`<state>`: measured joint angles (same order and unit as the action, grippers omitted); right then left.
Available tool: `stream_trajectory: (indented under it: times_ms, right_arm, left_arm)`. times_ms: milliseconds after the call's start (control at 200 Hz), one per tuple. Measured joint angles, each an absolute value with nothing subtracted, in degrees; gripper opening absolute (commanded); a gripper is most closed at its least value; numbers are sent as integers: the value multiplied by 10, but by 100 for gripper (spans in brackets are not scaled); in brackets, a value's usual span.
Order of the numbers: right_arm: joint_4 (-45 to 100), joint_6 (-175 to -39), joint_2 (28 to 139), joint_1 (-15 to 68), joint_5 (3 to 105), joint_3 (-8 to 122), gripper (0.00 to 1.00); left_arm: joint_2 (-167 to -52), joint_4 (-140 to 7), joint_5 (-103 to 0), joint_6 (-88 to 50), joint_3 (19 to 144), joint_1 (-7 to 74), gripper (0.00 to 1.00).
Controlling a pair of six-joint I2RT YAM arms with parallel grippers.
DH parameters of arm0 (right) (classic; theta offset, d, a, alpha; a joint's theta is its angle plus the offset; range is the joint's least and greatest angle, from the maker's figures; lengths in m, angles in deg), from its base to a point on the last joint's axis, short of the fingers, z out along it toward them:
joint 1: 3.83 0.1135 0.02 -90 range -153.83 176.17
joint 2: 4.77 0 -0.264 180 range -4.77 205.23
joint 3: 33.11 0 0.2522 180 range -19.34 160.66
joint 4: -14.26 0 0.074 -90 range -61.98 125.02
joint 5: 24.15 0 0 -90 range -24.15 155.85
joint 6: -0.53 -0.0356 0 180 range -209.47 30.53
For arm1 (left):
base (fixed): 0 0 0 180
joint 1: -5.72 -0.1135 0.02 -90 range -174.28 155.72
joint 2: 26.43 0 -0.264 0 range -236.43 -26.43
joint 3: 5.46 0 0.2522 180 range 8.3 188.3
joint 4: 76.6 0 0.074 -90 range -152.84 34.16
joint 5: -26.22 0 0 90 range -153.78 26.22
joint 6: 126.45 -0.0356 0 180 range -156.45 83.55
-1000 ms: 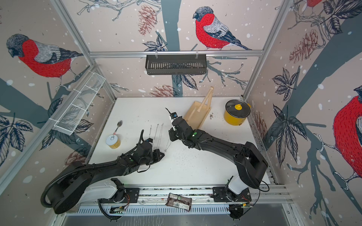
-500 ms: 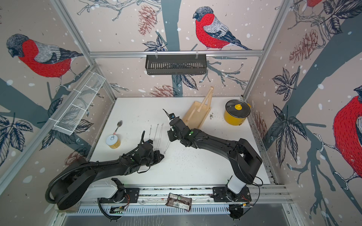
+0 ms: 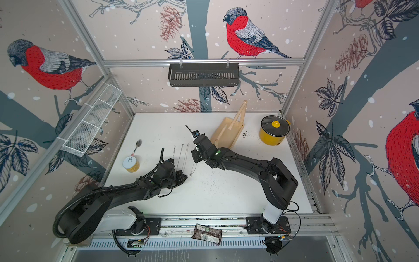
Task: Take the necklace off the jewelry display stand
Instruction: Place the necklace at the center of the board.
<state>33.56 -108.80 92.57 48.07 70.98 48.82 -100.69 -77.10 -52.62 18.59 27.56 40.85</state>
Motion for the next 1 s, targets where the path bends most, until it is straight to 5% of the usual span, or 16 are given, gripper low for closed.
stream_trajectory:
  times_ms: [385, 690, 1001]
  right_arm:
    - [335, -1088, 948, 481, 699, 505, 3]
    - [331, -1088, 957, 482, 693, 506, 3]
    - [328, -1088, 974, 479, 689, 513, 3]
  left_arm:
    - [-1008, -759, -518, 164, 278, 391, 0]
    - [-1008, -757, -518, 158, 284, 389, 23]
    - [-986, -754, -518, 161, 288, 389, 32]
